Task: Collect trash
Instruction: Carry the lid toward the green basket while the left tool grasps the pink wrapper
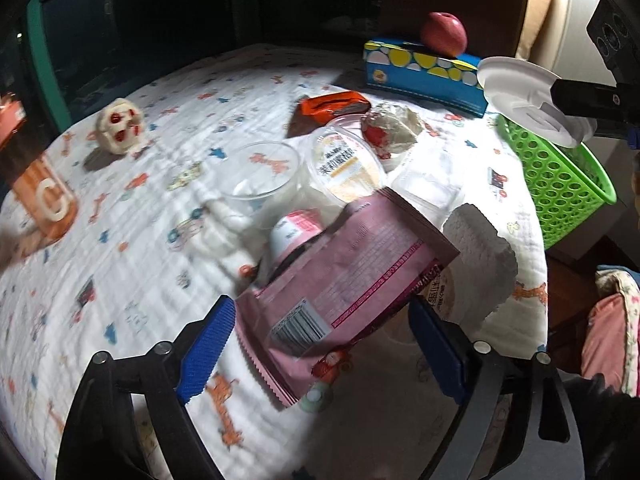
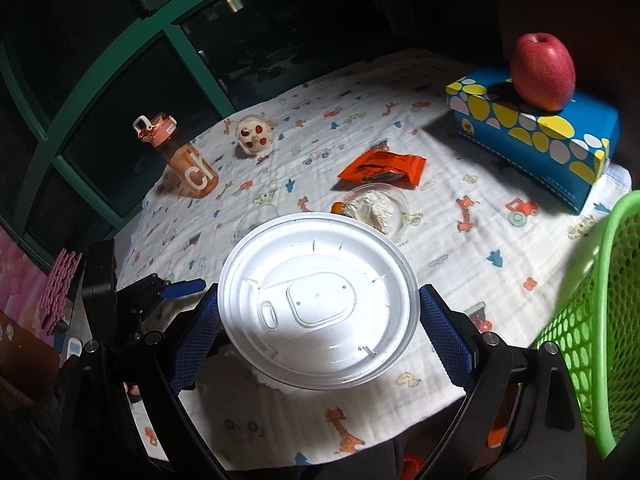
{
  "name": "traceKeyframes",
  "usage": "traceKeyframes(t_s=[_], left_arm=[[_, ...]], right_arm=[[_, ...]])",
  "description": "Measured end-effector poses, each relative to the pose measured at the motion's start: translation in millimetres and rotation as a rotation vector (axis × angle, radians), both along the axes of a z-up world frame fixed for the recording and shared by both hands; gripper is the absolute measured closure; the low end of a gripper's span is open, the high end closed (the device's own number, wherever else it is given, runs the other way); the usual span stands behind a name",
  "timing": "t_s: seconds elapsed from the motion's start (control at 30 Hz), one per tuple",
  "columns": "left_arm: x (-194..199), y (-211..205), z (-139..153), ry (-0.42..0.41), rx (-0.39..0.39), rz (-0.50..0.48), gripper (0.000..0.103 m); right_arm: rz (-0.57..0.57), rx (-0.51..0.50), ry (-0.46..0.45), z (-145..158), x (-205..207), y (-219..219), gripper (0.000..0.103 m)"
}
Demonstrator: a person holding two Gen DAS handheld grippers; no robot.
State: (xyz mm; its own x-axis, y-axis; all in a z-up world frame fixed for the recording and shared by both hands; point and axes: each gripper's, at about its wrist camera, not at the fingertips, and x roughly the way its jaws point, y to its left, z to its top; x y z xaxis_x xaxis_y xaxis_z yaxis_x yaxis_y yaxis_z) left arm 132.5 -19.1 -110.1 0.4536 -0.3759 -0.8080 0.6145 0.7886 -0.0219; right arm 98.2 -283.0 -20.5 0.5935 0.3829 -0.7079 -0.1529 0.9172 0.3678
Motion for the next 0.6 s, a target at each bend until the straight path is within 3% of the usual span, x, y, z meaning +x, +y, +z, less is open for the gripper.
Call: traceKeyframes(t_s=[0.37, 0.6], left_arm=[[3, 1, 2, 0.045, -0.090, -0.026, 0.066], [-6, 8, 18, 0.032, -0.114, 0.034, 0.079]], right_arm=[[-0.116, -0.016, -0.004, 3, -23, -41, 0.010], [-0.168, -0.019, -0.027, 9, -38, -61, 0.010]])
